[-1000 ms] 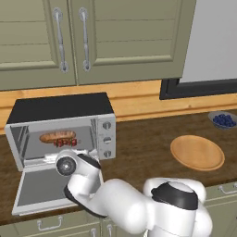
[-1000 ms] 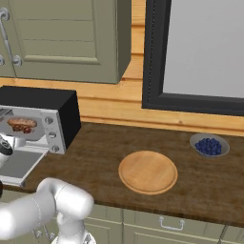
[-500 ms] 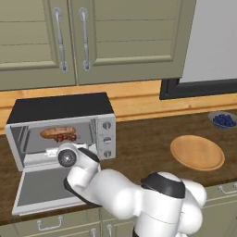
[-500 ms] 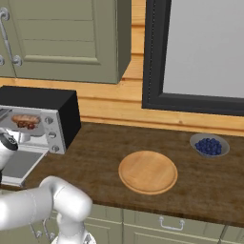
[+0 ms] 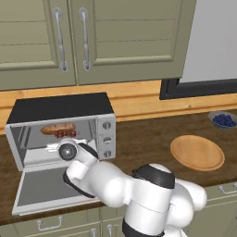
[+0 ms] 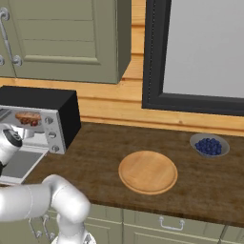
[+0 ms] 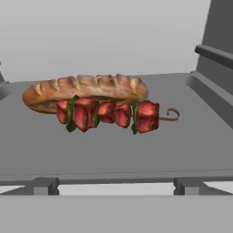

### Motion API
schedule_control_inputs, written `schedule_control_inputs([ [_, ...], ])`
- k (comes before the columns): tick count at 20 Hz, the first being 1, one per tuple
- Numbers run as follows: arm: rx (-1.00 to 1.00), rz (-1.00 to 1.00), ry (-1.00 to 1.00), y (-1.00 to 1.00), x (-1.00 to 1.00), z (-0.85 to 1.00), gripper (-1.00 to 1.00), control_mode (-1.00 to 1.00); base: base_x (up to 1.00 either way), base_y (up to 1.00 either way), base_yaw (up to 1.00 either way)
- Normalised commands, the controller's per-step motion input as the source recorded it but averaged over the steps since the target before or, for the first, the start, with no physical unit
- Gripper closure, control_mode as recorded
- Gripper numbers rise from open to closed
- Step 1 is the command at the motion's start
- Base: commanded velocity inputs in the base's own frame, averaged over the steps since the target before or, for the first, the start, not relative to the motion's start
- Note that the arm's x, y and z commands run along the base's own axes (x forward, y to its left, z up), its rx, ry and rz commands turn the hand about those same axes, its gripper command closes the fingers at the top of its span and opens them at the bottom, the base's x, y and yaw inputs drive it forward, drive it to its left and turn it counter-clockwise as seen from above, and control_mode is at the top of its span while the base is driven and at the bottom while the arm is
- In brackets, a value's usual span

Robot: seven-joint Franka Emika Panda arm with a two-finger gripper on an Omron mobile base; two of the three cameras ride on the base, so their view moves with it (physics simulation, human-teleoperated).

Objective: Pick up the kebab skewer and baguette bread, and place them inside the toaster oven. Close the toaster oven door and start by setting the timer.

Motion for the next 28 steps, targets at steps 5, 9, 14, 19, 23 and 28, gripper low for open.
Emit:
schedule_control_inputs([
  [5,0.0,0.01,0.0,0.0,0.21,0.0,-1.0,-1.0,0.0,0.0,0.0],
  [9,0.0,0.0,0.0,0.0,0.19,0.0,-1.0,-1.0,0.0,0.0,0.0],
  [14,0.0,0.0,0.0,0.0,0.07,0.0,-1.0,-1.0,0.0,0.0,0.0],
  [19,0.0,0.0,0.0,0.0,-0.37,0.0,-1.0,-1.0,0.0,0.0,0.0],
  [23,0.0,0.0,0.0,0.0,-0.49,0.0,-1.0,-1.0,0.0,0.0,0.0],
  [28,0.0,0.03,0.0,0.0,-0.56,0.02,-1.0,-1.0,0.0,0.0,0.0],
])
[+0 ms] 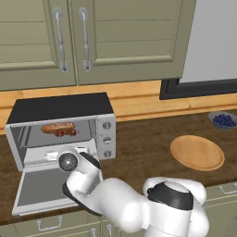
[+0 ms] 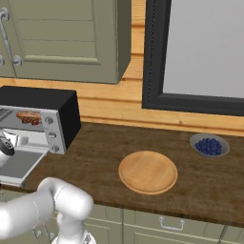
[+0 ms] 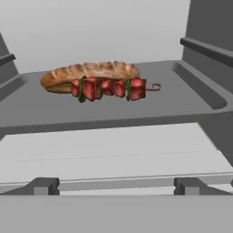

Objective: Pick up the kebab skewer and baguette bread, and place them inside the toaster oven. Close the toaster oven door and start by setting the timer.

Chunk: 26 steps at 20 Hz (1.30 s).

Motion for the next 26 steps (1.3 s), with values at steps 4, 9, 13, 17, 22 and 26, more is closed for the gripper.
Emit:
schedule_control_inputs([
  [4,0.0,0.01,0.0,0.0,-0.59,0.09,-1.0,-1.0,0.0,0.0,0.0],
  [9,0.0,0.0,0.0,0.0,-0.59,0.11,-1.0,-1.0,0.0,0.0,0.0],
  [13,0.0,0.0,0.06,0.03,-0.64,0.01,-1.0,-1.0,0.0,0.0,0.0],
  [17,0.0,0.0,0.12,0.1,-0.79,0.0,-1.0,-1.0,0.0,0.0,0.0],
  [22,0.0,0.0,0.15,0.13,-0.84,0.0,-1.0,-1.0,0.0,0.0,0.0],
  [26,0.0,0.0,0.13,0.12,-0.6,-0.13,-1.0,-1.0,0.0,0.0,0.0],
])
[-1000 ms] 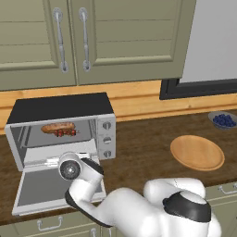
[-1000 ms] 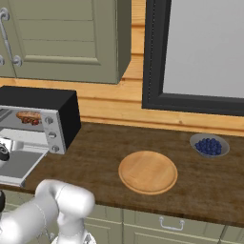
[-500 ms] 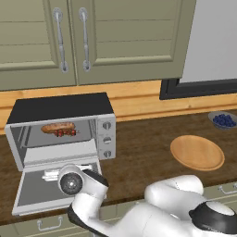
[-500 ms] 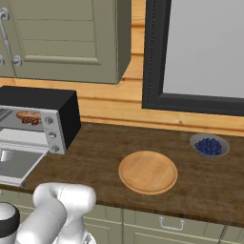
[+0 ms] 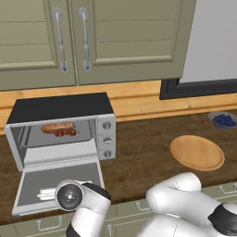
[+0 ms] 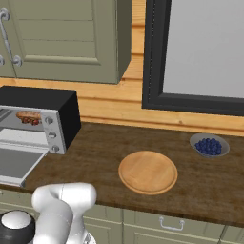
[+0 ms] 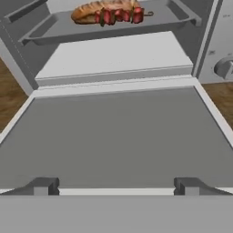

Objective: Pick up the kebab skewer and baguette bread, and place them inside the toaster oven. Close the toaster oven door and start by setting the timer.

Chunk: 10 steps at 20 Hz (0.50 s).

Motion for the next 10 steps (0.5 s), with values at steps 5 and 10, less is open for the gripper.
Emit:
schedule_control_inputs([
  [5,0.0,0.0,0.03,0.02,-0.49,-0.34,-1.0,-1.0,0.0,0.0,0.0],
  [10,0.0,0.0,0.02,0.01,-0.39,-0.3,-1.0,-1.0,0.0,0.0,0.0],
])
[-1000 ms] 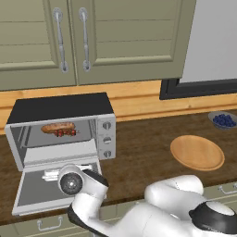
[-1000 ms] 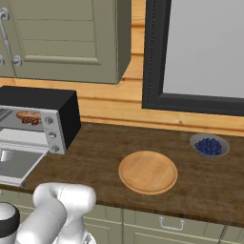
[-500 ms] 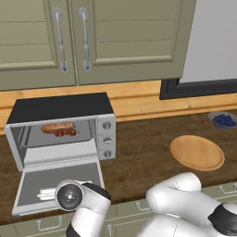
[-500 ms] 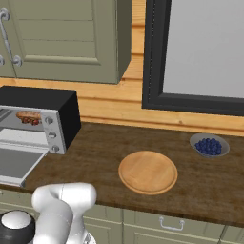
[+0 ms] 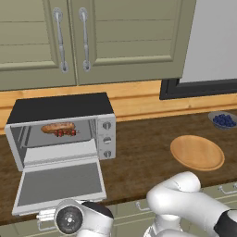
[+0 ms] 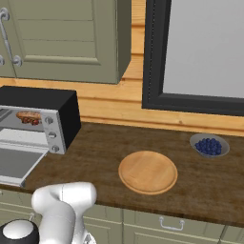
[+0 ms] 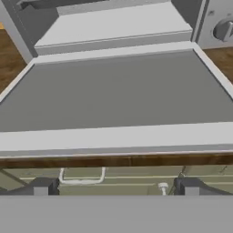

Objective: Pick up the kebab skewer and baguette bread, and place them inside the toaster oven. Close the toaster oven door and start by setting the timer.

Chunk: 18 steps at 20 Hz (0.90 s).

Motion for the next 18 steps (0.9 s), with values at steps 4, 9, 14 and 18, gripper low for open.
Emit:
schedule_control_inputs([
  [4,0.0,0.0,0.0,0.0,-0.21,-0.25,-1.0,-1.0,0.0,0.0,0.0],
  [9,0.0,0.0,0.0,0.01,-0.04,-0.23,-1.0,-1.0,0.0,0.0,0.0],
  [14,0.0,0.0,-0.05,0.01,0.03,-0.12,-1.0,-1.0,0.0,0.0,0.0],
  [18,0.0,0.0,-0.07,0.0,0.13,-0.01,-1.0,-1.0,0.0,0.0,0.0],
])
